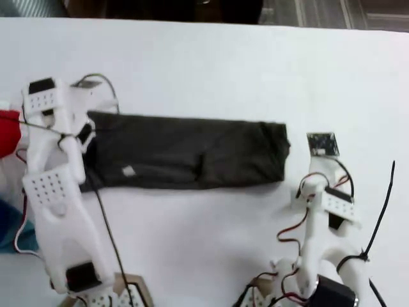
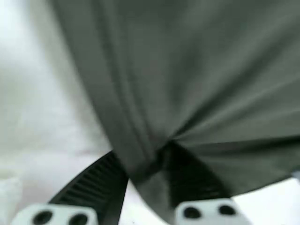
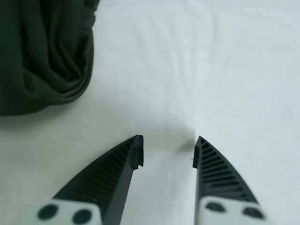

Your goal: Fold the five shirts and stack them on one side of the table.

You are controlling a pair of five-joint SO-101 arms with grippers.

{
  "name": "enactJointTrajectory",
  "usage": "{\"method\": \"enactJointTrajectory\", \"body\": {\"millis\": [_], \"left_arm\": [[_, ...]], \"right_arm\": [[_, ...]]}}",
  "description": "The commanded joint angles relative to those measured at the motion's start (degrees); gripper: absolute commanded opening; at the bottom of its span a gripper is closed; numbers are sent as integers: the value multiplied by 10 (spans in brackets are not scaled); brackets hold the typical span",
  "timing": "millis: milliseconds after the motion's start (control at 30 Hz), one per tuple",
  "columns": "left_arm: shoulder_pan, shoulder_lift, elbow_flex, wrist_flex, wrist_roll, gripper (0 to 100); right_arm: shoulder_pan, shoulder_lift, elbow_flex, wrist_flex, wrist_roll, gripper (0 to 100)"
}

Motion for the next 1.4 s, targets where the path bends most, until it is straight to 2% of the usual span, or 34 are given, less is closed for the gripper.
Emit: {"method": "enactJointTrajectory", "body": {"millis": [0,233,333,467,633,767,900,1167,1367], "left_arm": [[-23,18,-64,4,-4,24],[-77,-16,-119,8,-10,24],[-85,-78,-73,8,-10,24],[-53,-197,58,8,-9,24],[46,-356,248,7,-5,24],[152,-462,326,6,-4,24],[257,-515,327,-1,18,24],[438,-518,313,-69,99,24],[511,-514,313,-150,123,24]], "right_arm": [[1,-20,-2,-9,-4,180],[1,-20,-1,-8,-4,180],[1,-20,-1,-7,-4,180],[1,-21,-1,-7,-4,180],[1,-21,-1,-8,-4,180],[1,-21,-1,-9,-4,180],[1,-21,0,-7,-5,180],[6,-25,6,-5,-6,180],[7,-25,6,-8,-29,180]]}}
